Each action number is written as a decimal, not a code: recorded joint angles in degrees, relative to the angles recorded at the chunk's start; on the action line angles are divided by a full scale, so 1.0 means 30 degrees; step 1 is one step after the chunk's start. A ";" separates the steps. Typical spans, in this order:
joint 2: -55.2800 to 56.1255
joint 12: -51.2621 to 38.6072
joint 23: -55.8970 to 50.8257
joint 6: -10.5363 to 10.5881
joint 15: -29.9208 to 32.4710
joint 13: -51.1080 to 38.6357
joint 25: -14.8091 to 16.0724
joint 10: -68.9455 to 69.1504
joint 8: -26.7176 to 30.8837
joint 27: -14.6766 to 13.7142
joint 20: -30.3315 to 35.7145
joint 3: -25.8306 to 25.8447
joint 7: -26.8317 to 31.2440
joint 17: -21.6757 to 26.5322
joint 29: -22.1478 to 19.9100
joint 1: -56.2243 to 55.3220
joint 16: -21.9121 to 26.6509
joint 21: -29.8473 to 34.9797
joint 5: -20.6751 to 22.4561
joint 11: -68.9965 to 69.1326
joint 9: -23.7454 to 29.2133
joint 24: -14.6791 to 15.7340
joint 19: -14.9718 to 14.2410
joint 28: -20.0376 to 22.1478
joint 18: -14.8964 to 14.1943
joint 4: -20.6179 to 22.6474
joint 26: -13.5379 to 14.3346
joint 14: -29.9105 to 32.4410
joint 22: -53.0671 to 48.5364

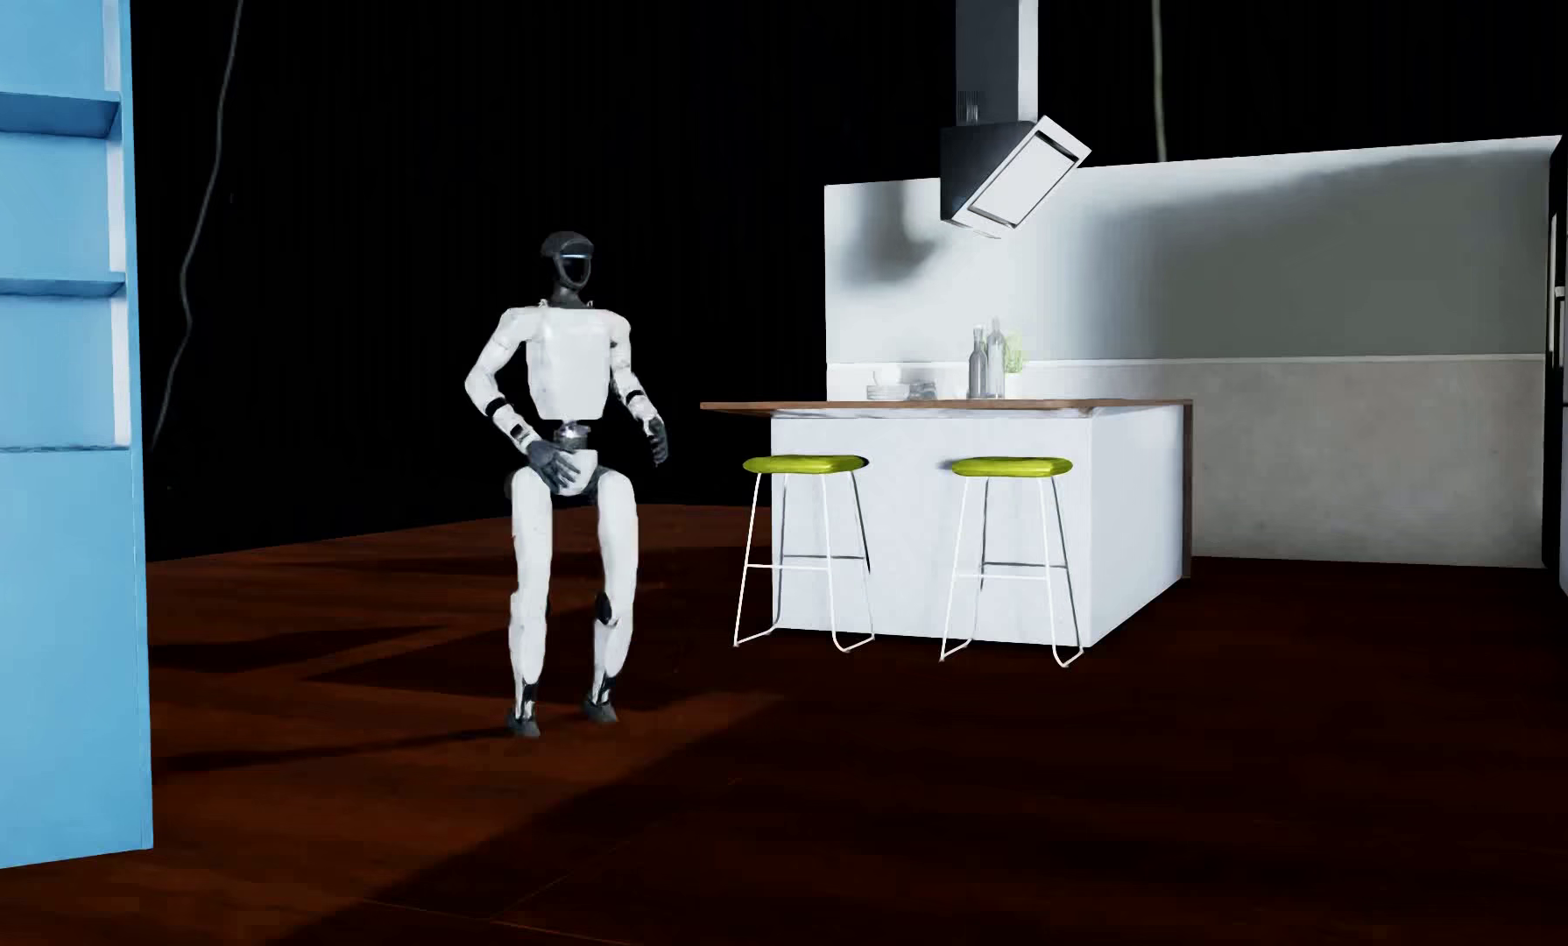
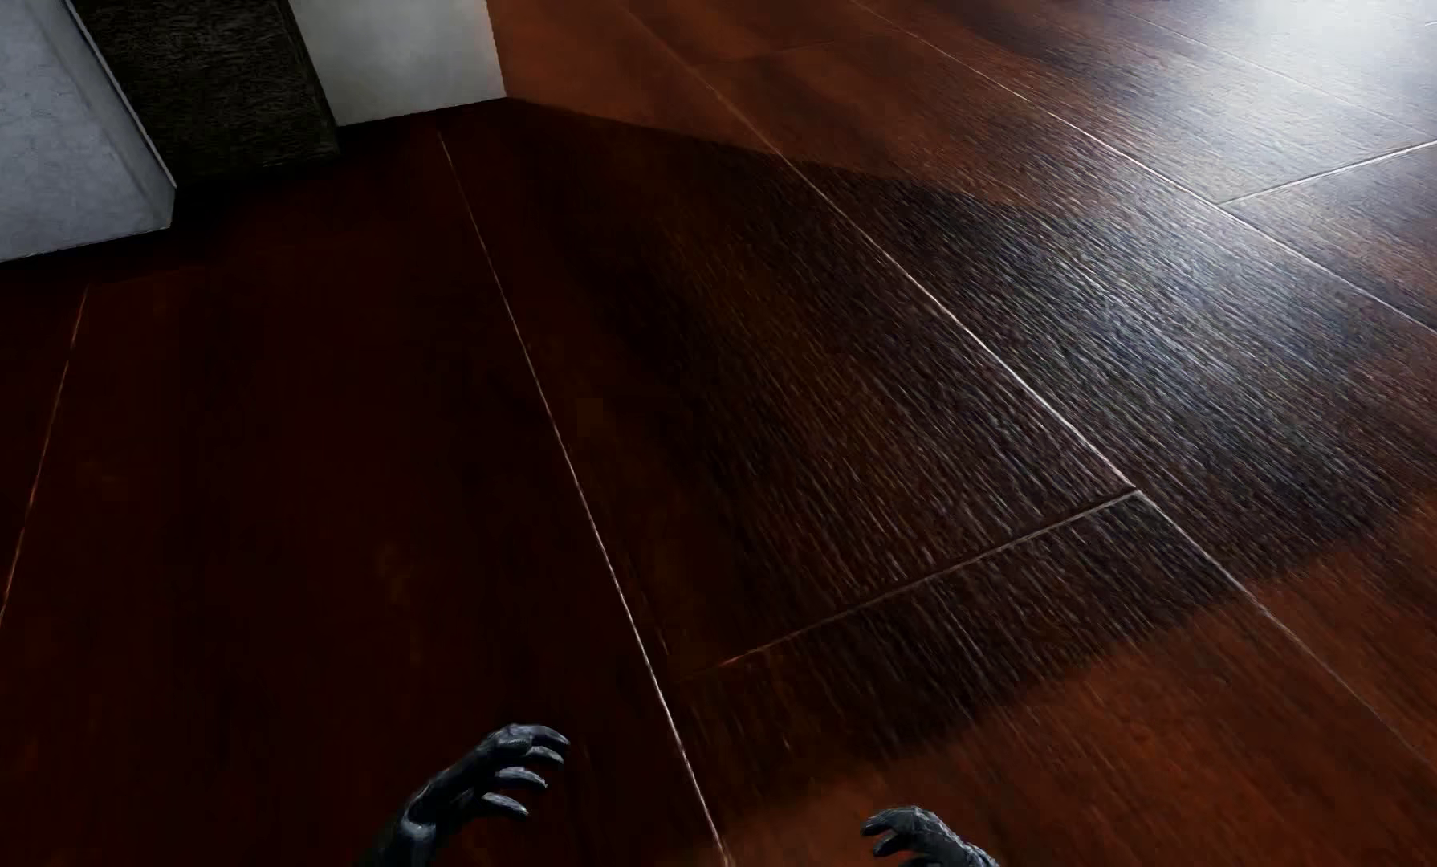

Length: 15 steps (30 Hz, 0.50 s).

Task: Extend forward

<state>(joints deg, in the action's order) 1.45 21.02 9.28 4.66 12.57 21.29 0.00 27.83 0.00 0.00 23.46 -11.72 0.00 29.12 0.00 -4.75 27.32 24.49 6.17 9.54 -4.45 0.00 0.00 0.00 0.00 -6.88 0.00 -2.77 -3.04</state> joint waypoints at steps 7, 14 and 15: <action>-0.0182 -0.9051 0.8167 0.0773 0.0523 -0.0822 0.0000 -0.5310 0.0000 0.0000 -0.2948 0.2221 0.0000 -0.0657 0.0000 0.1030 0.2907 0.1676 0.0080 -0.0235 -0.0608 0.0000 0.0000 0.0000 0.0000 0.0224 0.0000 0.8592 -0.2463; -0.0076 -2.8811 1.2985 0.3635 -0.1493 -0.4364 0.0000 -0.6870 0.0000 0.0000 1.0041 0.7967 0.0000 0.2180 0.0000 0.3133 0.7092 0.5628 0.0162 0.0054 0.0297 0.0000 0.0000 0.0000 0.0000 0.0634 0.0000 0.9852 1.7461; -0.0008 -3.0225 1.3375 0.3986 -0.1716 -0.4865 0.0000 -0.8113 0.0000 0.0000 1.2614 0.8966 0.0000 0.2535 0.0000 0.3363 0.7205 0.6126 0.0162 0.0102 0.0496 0.0000 0.0000 0.0000 0.0000 0.0737 0.0000 1.0921 2.0883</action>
<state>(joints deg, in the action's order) 1.43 -69.66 49.40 16.62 7.42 6.69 0.00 3.49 0.00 0.00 61.30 15.18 0.00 36.73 0.00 5.34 48.94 42.87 6.65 9.84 -2.96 0.00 0.00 0.00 0.00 -4.67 0.00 29.99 59.61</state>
